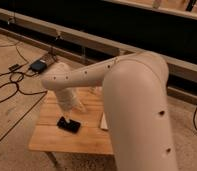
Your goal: Place the eraser in the ceramic cup
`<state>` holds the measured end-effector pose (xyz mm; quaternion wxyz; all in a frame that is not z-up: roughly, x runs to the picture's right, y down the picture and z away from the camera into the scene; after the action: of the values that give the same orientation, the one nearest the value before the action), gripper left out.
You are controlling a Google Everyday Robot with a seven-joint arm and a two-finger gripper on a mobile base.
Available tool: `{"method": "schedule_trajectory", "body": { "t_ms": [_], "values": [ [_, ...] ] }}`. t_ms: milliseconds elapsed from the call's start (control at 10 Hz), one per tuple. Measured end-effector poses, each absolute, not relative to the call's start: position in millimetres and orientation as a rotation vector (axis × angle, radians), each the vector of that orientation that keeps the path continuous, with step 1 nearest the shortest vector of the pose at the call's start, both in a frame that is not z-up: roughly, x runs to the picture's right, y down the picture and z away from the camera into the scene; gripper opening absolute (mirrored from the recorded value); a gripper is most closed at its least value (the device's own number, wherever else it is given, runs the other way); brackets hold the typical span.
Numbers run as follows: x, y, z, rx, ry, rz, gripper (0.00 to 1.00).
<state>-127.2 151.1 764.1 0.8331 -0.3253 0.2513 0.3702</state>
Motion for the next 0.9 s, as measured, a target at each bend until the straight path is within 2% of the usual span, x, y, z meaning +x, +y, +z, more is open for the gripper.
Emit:
{"method": "schedule_trajectory", "body": {
  "t_ms": [500, 900],
  "values": [
    [-149, 165, 809, -0.713, 0.504, 0.583, 0.65],
    [-156, 176, 826, -0.740, 0.522, 0.532, 0.65]
  ]
}}
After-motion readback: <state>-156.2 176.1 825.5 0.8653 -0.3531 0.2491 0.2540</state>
